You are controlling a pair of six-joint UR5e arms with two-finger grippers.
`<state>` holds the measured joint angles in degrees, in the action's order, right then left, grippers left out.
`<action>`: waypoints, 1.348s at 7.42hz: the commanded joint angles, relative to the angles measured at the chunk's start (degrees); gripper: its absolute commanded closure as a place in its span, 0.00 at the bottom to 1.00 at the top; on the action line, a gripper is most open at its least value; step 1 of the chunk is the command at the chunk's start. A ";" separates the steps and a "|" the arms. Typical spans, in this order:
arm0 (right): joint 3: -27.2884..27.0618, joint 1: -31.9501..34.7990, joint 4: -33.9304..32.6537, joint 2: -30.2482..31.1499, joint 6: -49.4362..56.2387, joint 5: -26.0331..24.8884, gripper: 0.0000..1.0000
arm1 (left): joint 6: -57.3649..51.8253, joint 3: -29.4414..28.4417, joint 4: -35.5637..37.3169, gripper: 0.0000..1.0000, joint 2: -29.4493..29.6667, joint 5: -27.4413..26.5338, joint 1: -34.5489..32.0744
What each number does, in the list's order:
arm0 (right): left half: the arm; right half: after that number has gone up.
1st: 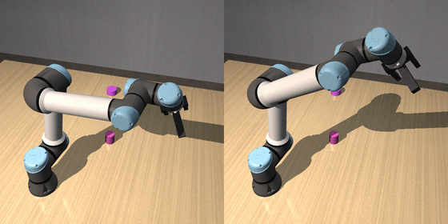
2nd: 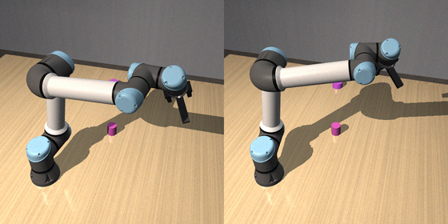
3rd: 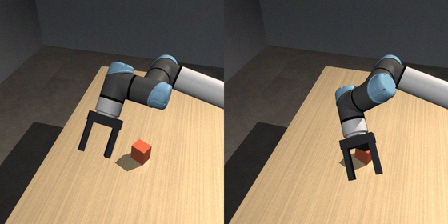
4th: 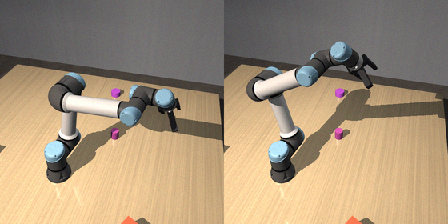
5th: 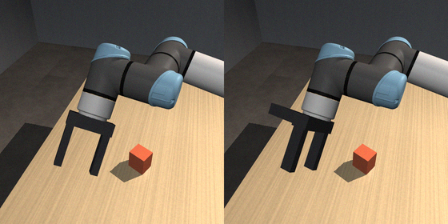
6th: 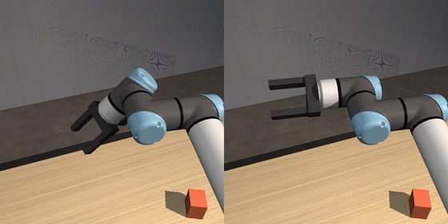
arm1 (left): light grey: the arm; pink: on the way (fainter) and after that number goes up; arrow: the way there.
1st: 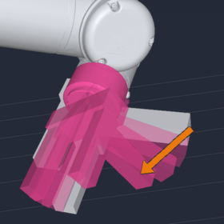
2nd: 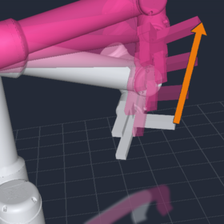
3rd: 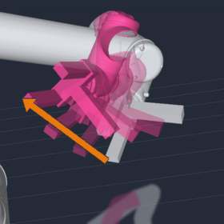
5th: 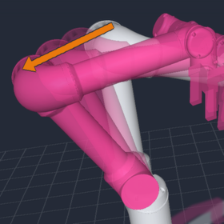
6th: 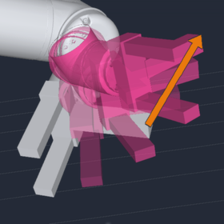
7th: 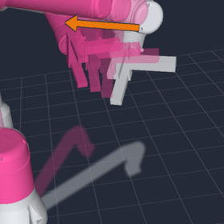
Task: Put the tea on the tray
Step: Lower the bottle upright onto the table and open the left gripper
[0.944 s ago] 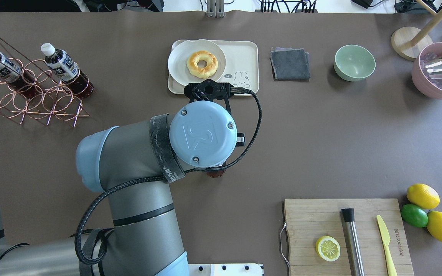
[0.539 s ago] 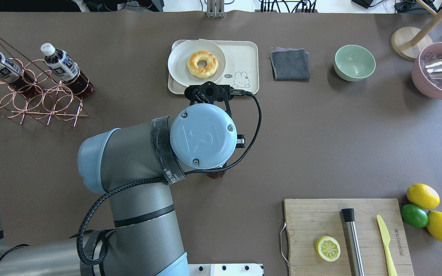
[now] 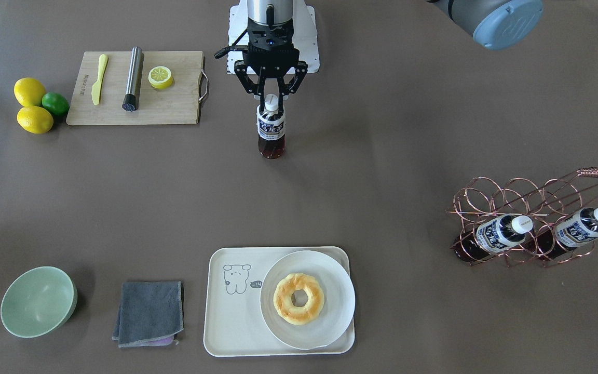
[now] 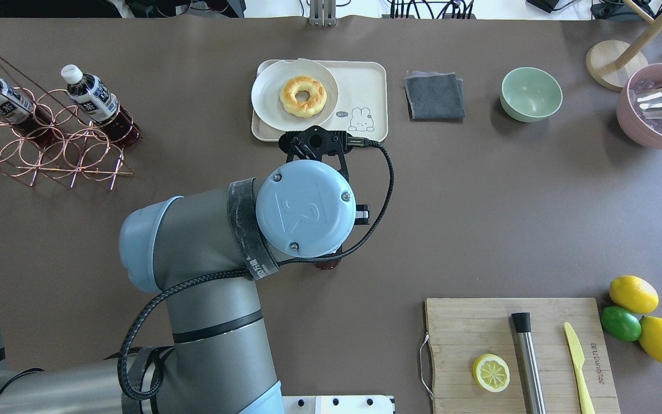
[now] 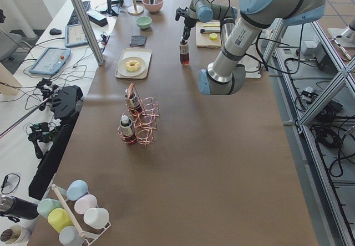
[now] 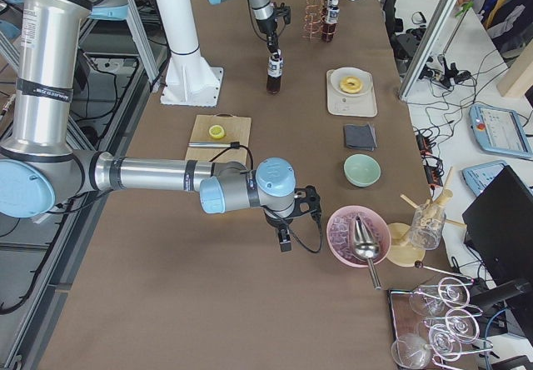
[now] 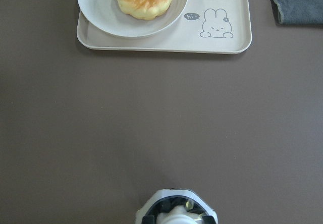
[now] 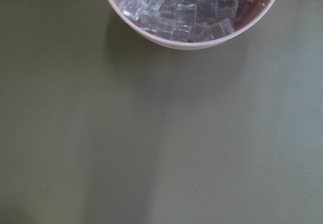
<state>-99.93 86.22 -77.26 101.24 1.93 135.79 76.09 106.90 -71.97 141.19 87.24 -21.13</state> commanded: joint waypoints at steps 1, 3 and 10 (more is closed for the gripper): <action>0.00 0.00 0.00 0.01 0.00 0.08 0.00 | 0.02 -0.02 -0.10 1.00 -0.39 0.04 0.04; -0.09 0.00 0.00 0.01 0.00 0.08 0.00 | -0.07 0.33 -0.01 1.00 -1.01 0.04 0.04; -2.71 -0.53 0.18 -0.78 -1.58 3.07 0.00 | -1.99 7.51 0.08 0.03 -4.42 -2.60 -1.44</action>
<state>-100.91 86.04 -77.13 100.69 0.95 137.88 75.70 110.34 -72.02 139.01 84.52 -21.31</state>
